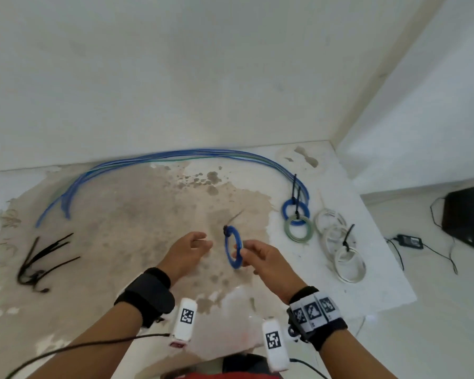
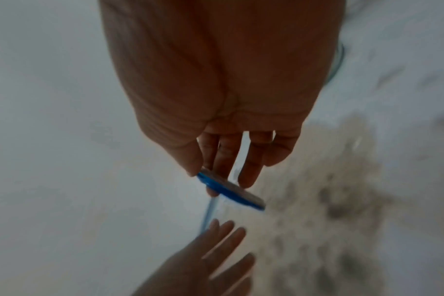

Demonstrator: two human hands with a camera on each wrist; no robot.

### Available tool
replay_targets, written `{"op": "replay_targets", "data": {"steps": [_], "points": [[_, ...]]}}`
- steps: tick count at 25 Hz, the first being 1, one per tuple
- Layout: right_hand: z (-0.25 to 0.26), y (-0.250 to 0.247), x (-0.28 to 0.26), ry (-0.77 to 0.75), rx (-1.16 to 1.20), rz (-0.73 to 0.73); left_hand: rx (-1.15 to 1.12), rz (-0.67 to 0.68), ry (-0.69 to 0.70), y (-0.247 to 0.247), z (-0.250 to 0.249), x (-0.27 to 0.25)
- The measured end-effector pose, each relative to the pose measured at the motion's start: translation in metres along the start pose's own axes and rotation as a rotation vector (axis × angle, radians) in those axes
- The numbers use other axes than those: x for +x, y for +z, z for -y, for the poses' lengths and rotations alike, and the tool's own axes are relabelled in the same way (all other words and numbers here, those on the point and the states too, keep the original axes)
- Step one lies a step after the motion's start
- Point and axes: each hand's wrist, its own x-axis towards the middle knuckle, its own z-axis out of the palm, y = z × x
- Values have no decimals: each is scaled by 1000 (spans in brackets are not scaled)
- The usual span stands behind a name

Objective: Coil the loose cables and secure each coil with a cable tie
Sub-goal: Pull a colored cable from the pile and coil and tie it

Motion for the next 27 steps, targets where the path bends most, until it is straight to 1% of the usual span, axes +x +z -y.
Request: {"op": "replay_targets", "data": {"steps": [1, 3, 5, 7, 9, 11, 13, 15, 17, 20, 27], "points": [[-14, -16, -2, -30, -169, -61, 190, -31, 20, 9, 10, 13], [-41, -51, -3, -104, -457, -235, 530, -33, 54, 29, 26, 36], [-62, -79, 3, -180, -726, -403, 778, -25, 55, 41, 42, 49], [-80, -99, 13, -183, -989, -494, 900, -51, 49, 49, 58, 56], [-100, -108, 25, -138, -1147, -512, 940, -64, 43, 52, 68, 59], [-118, -111, 33, -91, -1191, -471, 944, -55, 32, 52, 70, 60], [-128, -111, 36, -51, -1178, -437, 949, -65, 18, 51, 69, 59], [-133, -110, 35, -43, -1161, -439, 958, -69, 21, 49, 69, 60], [-135, -113, 34, -35, -1118, -453, 953, -66, 24, 48, 72, 61], [-135, -118, 33, 13, -1055, -416, 939, -76, 26, 48, 70, 61], [-132, -122, 32, 58, -1043, -362, 917, -72, 5, 51, 63, 56]]}}
